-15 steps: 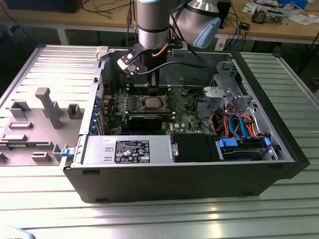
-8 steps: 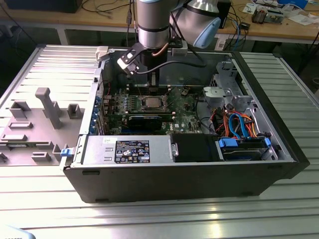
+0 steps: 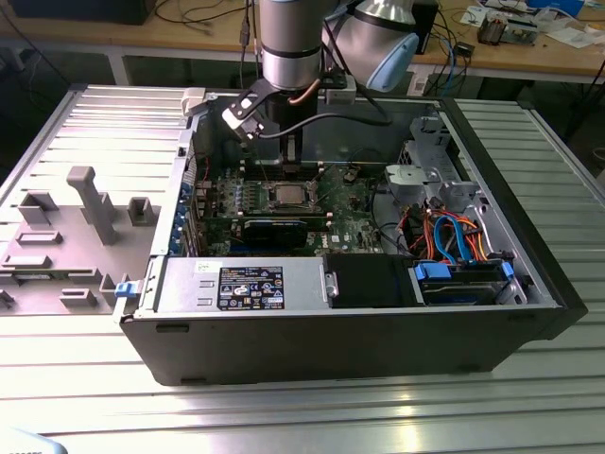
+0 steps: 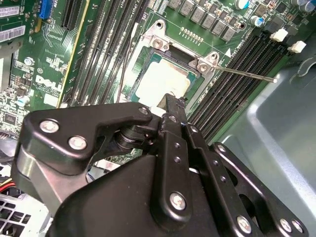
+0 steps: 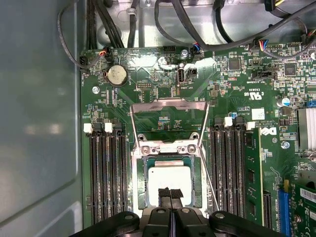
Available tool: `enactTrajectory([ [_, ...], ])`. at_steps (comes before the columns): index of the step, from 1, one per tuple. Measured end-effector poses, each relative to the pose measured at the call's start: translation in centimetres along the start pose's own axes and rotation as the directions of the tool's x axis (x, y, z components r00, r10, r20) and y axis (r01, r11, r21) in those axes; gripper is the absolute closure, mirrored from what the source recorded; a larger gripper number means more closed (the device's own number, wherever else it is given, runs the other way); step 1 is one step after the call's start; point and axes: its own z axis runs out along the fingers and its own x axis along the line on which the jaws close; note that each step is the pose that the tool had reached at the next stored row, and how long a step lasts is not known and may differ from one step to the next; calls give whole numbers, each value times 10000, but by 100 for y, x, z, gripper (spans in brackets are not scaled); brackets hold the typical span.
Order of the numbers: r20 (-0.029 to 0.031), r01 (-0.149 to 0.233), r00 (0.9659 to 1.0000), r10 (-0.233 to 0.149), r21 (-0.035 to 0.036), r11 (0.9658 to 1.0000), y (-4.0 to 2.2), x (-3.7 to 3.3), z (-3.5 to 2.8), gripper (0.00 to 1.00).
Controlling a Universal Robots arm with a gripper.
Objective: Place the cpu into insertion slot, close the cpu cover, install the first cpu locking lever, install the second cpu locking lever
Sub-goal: 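Place the cpu into insertion slot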
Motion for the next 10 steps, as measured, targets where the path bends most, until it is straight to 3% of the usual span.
enactTrajectory([
  [10, 0, 0, 10000, 0, 1, 10000, 5, 1, -98, 89],
])
